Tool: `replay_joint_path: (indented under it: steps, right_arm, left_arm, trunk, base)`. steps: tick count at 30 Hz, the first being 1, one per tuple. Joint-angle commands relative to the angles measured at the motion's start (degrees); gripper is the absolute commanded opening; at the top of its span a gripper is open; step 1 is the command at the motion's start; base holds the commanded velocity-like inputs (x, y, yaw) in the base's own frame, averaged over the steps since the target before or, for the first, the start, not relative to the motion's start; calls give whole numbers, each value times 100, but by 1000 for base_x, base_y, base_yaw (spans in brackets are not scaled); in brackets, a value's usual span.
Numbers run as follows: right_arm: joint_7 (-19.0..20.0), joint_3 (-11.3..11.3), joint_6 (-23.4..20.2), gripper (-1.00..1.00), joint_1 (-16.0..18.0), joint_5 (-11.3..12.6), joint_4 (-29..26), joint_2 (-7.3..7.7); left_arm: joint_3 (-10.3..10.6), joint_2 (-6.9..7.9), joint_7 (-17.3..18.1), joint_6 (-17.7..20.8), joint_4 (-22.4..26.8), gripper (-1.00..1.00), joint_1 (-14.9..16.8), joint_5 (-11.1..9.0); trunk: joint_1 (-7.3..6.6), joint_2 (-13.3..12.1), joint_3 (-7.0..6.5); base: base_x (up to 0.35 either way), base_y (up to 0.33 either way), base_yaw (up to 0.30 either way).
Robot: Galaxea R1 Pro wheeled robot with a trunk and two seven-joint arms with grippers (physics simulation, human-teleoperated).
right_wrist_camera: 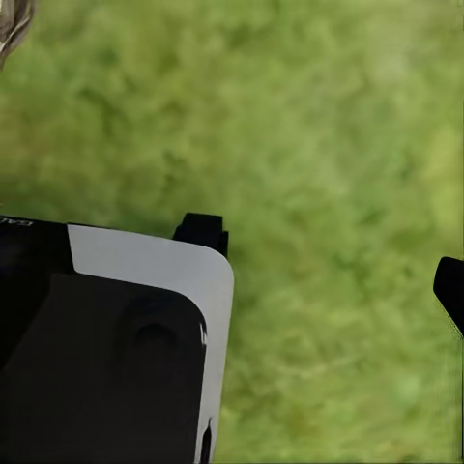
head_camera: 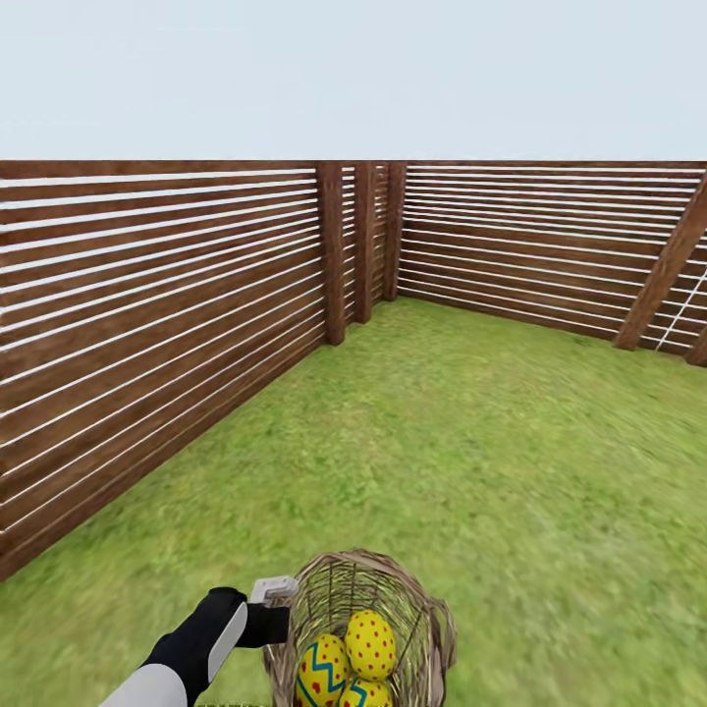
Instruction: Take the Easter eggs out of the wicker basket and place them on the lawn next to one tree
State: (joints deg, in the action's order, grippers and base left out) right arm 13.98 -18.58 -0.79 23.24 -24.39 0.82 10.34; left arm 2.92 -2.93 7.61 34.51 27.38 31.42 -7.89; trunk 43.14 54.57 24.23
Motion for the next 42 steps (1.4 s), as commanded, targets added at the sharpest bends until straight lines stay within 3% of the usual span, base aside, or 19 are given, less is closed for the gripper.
replay_joint_path:
  steps: [1, 42]
  right_arm:
    - [17, -49, -8, 100, 5, -40, 10, 3]
    - [17, -49, -8, 100, -68, -75, 98, 3]
  left_arm:
    - [22, 3, -19, 30, 6, -100, 4, -108]
    - [20, 10, -22, -49, 4, -100, 4, -108]
  trunk:
    - [0, 4, 6]
    - [0, 4, 6]
  base:
    - [0, 0, 291]
    - [0, 0, 291]
